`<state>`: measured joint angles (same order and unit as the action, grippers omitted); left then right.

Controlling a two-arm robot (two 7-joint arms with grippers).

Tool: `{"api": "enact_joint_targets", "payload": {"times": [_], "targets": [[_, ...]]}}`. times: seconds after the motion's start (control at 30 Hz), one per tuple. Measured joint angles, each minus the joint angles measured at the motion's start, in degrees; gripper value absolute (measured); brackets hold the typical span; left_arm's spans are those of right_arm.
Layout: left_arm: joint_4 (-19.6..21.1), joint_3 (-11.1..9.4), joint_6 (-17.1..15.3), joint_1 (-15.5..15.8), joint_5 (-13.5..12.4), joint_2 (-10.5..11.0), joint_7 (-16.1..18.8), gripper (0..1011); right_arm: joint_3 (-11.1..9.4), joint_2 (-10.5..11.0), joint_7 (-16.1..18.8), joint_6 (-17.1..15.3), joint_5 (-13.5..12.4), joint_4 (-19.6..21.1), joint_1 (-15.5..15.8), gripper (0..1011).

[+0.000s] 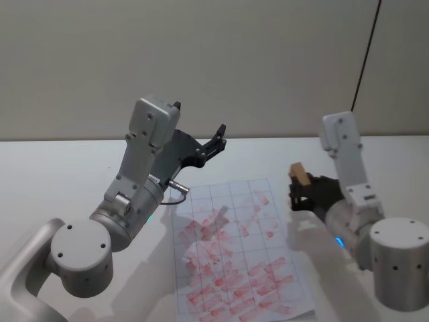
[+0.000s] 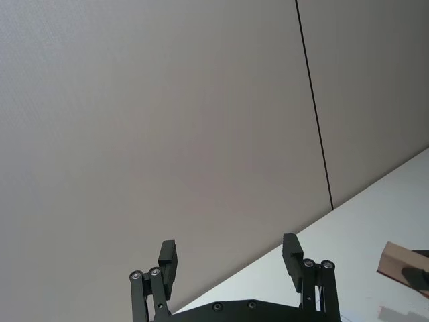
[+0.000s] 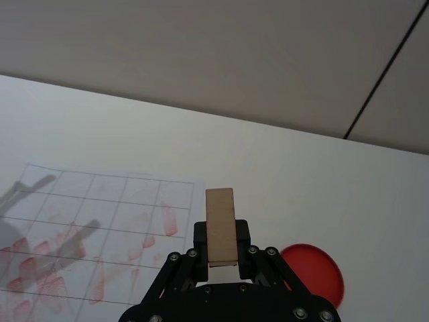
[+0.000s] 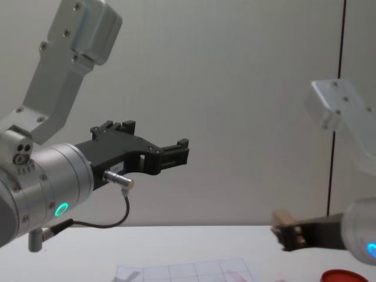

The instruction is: Use the one hand to pick up the stamp and affix it onto the A4 paper.

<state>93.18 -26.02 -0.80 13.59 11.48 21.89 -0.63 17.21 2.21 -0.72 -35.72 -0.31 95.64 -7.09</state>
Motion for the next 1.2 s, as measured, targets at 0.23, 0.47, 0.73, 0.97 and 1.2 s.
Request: {"api": "enact_joint_targets", "payload": {"times": [0.23, 0.47, 0.73, 0.97, 1.2], "targets": [[0.0, 0.0, 0.0, 0.0, 0.0, 0.0, 0.0, 1001, -2.0, 1.1, -1.2, 0.4, -1.2, -1.4, 0.1, 219], [0.0, 0.0, 0.0, 0.0, 0.0, 0.0, 0.0, 1001, -3.4, 1.5, -1.6, 0.9, -2.0, -3.7, -0.5, 219], [0.0, 0.0, 0.0, 0.0, 0.0, 0.0, 0.0, 1001, -4.4, 1.6, -1.5, 1.5, -2.6, -6.4, -1.4, 219], [0.0, 0.0, 0.0, 0.0, 0.0, 0.0, 0.0, 1002, -5.0, 1.5, -1.4, 1.7, -2.9, -8.3, -2.2, 219], [0.0, 0.0, 0.0, 0.0, 0.0, 0.0, 0.0, 1001, -5.3, 1.5, -1.7, 1.4, -2.9, -8.7, -2.3, 219]]}}
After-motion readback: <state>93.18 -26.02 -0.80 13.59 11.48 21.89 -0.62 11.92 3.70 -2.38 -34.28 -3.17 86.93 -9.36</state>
